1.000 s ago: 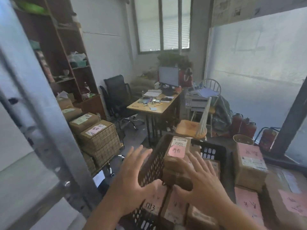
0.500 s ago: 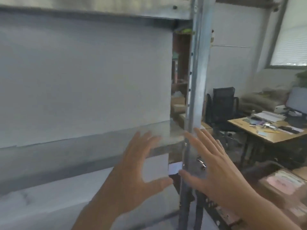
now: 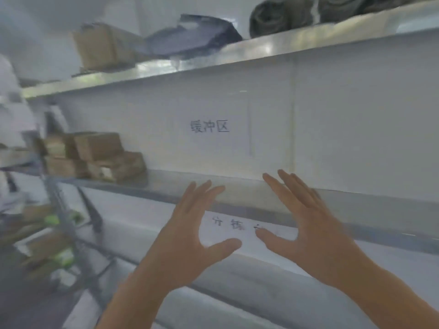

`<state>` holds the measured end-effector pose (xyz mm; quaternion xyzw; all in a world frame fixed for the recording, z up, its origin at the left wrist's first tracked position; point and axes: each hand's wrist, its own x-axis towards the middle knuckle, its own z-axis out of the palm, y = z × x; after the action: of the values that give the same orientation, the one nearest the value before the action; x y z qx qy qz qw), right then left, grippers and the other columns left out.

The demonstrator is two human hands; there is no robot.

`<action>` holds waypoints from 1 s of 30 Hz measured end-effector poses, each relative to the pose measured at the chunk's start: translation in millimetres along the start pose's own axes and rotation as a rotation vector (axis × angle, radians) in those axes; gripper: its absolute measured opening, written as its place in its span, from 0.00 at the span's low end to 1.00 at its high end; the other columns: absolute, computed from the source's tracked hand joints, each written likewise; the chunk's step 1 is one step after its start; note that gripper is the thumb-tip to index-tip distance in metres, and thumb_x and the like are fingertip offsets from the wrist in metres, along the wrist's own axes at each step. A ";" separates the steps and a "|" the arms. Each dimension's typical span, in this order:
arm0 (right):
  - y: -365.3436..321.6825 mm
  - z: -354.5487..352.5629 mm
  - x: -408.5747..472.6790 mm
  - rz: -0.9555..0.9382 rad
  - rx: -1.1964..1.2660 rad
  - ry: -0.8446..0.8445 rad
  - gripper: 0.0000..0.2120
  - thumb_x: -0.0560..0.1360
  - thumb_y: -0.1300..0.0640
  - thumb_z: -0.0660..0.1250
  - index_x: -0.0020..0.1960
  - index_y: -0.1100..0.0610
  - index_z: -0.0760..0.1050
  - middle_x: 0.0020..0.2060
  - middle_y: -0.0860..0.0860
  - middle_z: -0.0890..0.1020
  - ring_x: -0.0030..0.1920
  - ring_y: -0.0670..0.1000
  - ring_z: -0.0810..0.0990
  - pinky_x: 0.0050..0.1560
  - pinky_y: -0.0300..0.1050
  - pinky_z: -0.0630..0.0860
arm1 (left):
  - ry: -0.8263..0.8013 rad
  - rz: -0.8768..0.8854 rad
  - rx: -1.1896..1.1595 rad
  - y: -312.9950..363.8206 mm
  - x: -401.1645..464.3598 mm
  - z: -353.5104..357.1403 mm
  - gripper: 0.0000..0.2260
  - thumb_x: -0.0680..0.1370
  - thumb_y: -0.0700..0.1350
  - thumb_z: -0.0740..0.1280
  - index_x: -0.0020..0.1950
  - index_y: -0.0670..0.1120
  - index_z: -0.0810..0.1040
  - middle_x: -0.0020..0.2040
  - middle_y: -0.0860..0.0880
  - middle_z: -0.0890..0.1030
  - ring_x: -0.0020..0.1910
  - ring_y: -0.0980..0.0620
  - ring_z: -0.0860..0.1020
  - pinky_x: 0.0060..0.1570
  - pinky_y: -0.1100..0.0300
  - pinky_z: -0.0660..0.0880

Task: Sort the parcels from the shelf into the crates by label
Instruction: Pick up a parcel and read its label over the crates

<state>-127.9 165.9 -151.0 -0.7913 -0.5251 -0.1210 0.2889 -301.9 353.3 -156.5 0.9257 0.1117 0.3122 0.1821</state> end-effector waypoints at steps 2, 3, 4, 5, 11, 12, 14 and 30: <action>-45.2 41.5 30.9 -0.067 0.076 -0.021 0.43 0.70 0.19 0.53 0.79 0.25 0.37 0.80 0.29 0.38 0.79 0.33 0.32 0.82 0.45 0.39 | 0.024 -0.064 0.065 -46.7 -19.5 -41.4 0.40 0.71 0.74 0.67 0.78 0.75 0.50 0.79 0.76 0.44 0.79 0.71 0.37 0.76 0.57 0.50; -66.5 61.9 45.3 -0.110 0.096 -0.034 0.43 0.70 0.19 0.53 0.79 0.25 0.37 0.81 0.29 0.38 0.79 0.33 0.33 0.82 0.47 0.40 | 0.041 -0.097 0.099 -68.3 -29.4 -60.7 0.40 0.71 0.75 0.66 0.78 0.75 0.49 0.79 0.76 0.44 0.79 0.71 0.37 0.77 0.57 0.49; -86.5 81.6 59.6 -0.149 0.110 -0.049 0.43 0.70 0.19 0.53 0.79 0.25 0.37 0.81 0.29 0.38 0.79 0.34 0.33 0.83 0.48 0.40 | 0.058 -0.131 0.128 -88.6 -38.5 -79.8 0.40 0.72 0.75 0.66 0.79 0.73 0.50 0.80 0.75 0.45 0.79 0.71 0.37 0.78 0.57 0.48; -106.0 99.1 73.3 -0.175 0.126 -0.070 0.43 0.70 0.19 0.54 0.78 0.25 0.36 0.81 0.29 0.38 0.79 0.33 0.32 0.83 0.48 0.40 | 0.072 -0.167 0.148 -107.9 -47.4 -98.6 0.40 0.72 0.74 0.67 0.80 0.72 0.51 0.80 0.74 0.46 0.79 0.71 0.37 0.79 0.57 0.48; -191.4 171.0 153.9 -0.280 0.187 -0.183 0.43 0.72 0.21 0.55 0.78 0.25 0.34 0.80 0.29 0.36 0.78 0.32 0.30 0.84 0.50 0.40 | 0.139 -0.384 0.187 -203.1 -77.4 -185.7 0.39 0.72 0.72 0.71 0.77 0.76 0.52 0.80 0.74 0.47 0.80 0.69 0.39 0.82 0.46 0.51; -200.4 179.8 167.9 -0.287 0.196 -0.201 0.42 0.71 0.20 0.55 0.77 0.24 0.34 0.80 0.29 0.36 0.77 0.32 0.30 0.84 0.49 0.40 | 0.152 -0.410 0.190 -217.1 -77.9 -194.8 0.39 0.72 0.72 0.71 0.77 0.77 0.52 0.80 0.75 0.47 0.80 0.69 0.39 0.82 0.46 0.51; -214.4 197.2 196.4 -0.307 0.209 -0.217 0.42 0.69 0.18 0.52 0.76 0.22 0.33 0.80 0.29 0.37 0.77 0.31 0.30 0.84 0.49 0.40 | 0.173 -0.448 0.197 -244.3 -75.7 -208.3 0.39 0.71 0.72 0.71 0.76 0.78 0.52 0.79 0.75 0.47 0.80 0.69 0.40 0.82 0.45 0.51; -225.7 334.2 427.4 -0.218 0.323 -0.281 0.47 0.60 0.11 0.45 0.76 0.21 0.39 0.83 0.35 0.49 0.83 0.43 0.47 0.82 0.57 0.55 | 0.169 -0.551 0.143 -452.1 84.9 -220.5 0.33 0.75 0.73 0.66 0.77 0.74 0.55 0.72 0.73 0.60 0.70 0.66 0.59 0.68 0.57 0.61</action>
<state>-189.4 750.1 -133.6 -0.6825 -0.6551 0.0455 0.3208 -414.1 850.3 -132.0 0.8416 0.3955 0.3183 0.1844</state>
